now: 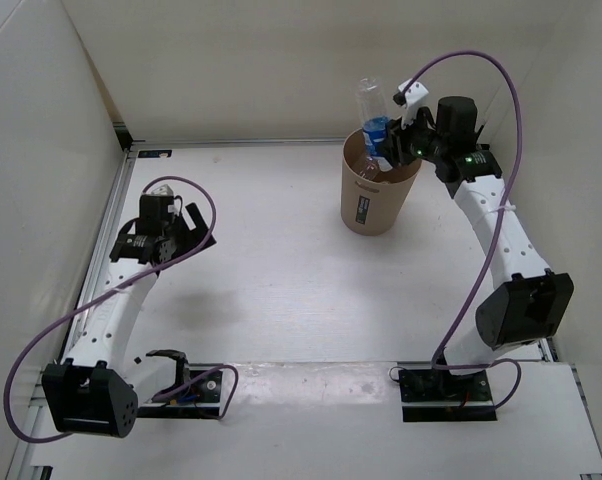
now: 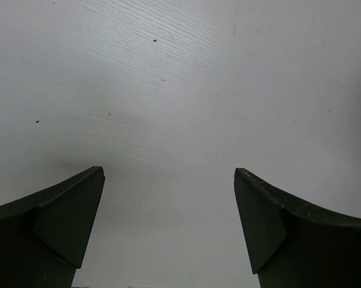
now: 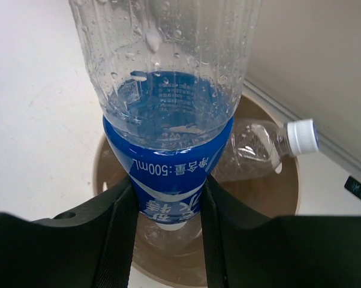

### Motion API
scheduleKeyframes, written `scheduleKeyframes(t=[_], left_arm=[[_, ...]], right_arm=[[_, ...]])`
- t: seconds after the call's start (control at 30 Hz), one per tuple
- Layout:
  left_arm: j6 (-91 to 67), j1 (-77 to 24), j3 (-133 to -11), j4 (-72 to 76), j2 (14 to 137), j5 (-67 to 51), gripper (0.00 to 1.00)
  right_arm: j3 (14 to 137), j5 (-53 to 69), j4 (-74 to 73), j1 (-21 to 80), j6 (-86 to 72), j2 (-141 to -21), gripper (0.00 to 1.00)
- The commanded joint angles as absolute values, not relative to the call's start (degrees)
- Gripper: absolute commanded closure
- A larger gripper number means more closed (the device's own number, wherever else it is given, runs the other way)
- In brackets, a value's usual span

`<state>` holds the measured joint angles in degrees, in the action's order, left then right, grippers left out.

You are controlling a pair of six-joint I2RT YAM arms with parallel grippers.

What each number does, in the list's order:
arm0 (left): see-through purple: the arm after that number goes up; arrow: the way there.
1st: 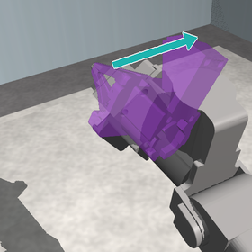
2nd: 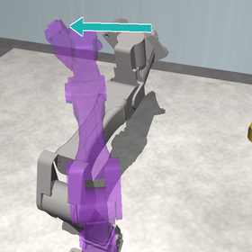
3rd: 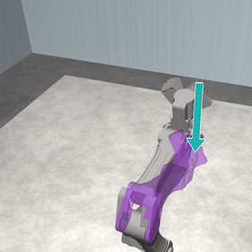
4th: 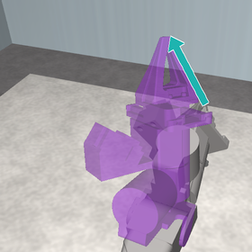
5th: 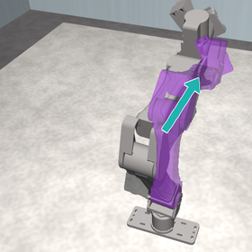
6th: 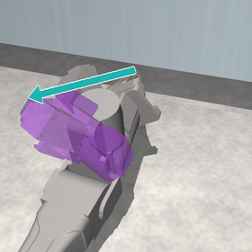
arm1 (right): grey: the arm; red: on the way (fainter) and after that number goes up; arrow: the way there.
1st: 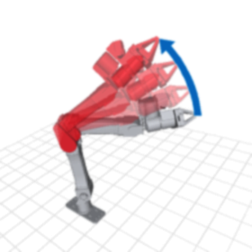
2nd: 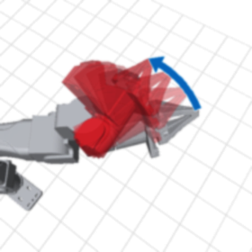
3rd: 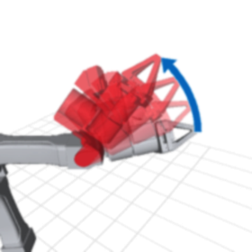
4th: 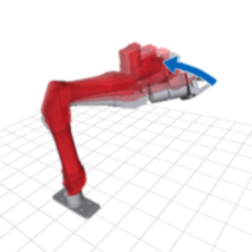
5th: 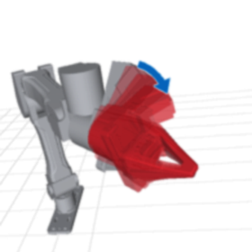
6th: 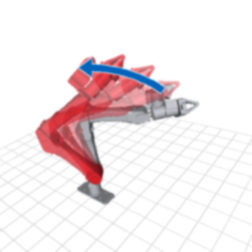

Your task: Put the plastic bottles in the bin

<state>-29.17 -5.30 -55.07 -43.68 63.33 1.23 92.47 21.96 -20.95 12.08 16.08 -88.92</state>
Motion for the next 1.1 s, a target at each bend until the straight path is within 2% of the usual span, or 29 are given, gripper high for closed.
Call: scheduleKeyframes(t=[0.0, 0.03, 0.07, 0.1, 0.13, 0.17, 0.2, 0.57, 0.67, 0.77, 0.87, 1.07], left_arm=[[-29.18, -4.57, -54.14, -44.38, 61.08, 1.23, 0.0], [-29.27, -4.48, -54.05, -44.3, 60.91, 1.4, 0.0], [-29.27, -4.48, -53.88, -44.38, 60.73, 1.32, 0.0], [-29.35, -4.31, -53.88, -44.3, 60.82, 1.32, 0.0], [-29.36, -4.39, -53.88, -44.21, 60.91, 1.32, 0.0], [-29.44, -4.39, -53.79, -44.03, 60.91, 1.32, 0.0], [-29.44, -4.48, -53.88, -44.03, 61.0, 1.23, 0.0], [-29.36, -4.31, -53.0, -41.14, 61.61, 0.88, 0.0], [-28.92, -4.31, -53.26, -40.52, 61.79, 0.7, 0.0], [-27.87, -4.39, -53.61, -39.64, 60.65, 1.32, 0.0], [-26.2, -4.31, -53.35, -38.15, 58.54, 2.81, 0.0], [-22.16, -4.39, -51.86, -35.6, 54.23, 4.74, 0.0]], right_arm=[[90.89, 19.96, -14.94, 12.04, 14.59, -88.42, 1.0], [90.62, 19.43, -14.68, 11.87, 14.59, -88.59, 1.0], [90.01, 18.9, -14.5, 11.78, 14.24, -88.59, 0.91], [89.65, 18.29, -14.15, 11.69, 14.24, -88.68, 0.75], [89.47, 17.76, -14.15, 11.78, 14.15, -88.68, 0.56], [89.39, 17.67, -14.32, 11.78, 13.89, -88.77, 0.21], [89.56, 17.06, -14.15, 11.43, 13.71, -88.6, 0.1], [94.48, 4.49, -17.84, 11.6, 12.65, -86.14, 0.1], [94.74, -2.61, -17.93, 12.04, 12.22, -84.29, 0.1], [97.29, -2.11, -22.14, 12.74, 14.92, -83.67, 0.1], [93.88, -22.94, -22.24, 18.97, 19.33, -81.65, 0.1], [89.3, -29.34, -30.05, 25.31, 12.67, -75.33, 0.1]])
